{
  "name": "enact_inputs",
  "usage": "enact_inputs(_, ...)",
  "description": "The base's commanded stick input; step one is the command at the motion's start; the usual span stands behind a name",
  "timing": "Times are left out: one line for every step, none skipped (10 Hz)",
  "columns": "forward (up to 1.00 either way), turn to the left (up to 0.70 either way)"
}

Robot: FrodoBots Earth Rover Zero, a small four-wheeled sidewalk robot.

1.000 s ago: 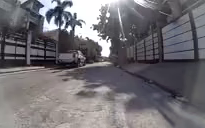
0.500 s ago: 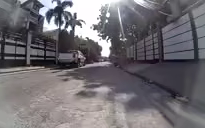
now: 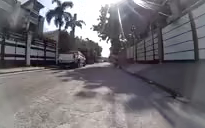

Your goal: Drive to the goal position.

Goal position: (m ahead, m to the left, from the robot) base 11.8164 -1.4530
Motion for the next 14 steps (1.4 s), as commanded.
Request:
enact_inputs(1.0, 0.0)
enact_inputs(1.0, 0.0)
enact_inputs(1.0, 0.0)
enact_inputs(1.0, 0.0)
enact_inputs(1.0, 0.0)
enact_inputs(1.0, 0.0)
enact_inputs(1.0, 0.0)
enact_inputs(1.0, 0.0)
enact_inputs(1.0, 0.0)
enact_inputs(1.0, 0.0)
enact_inputs(1.0, 0.0)
enact_inputs(1.0, 0.0)
enact_inputs(1.0, 0.0)
enact_inputs(1.0, 0.0)
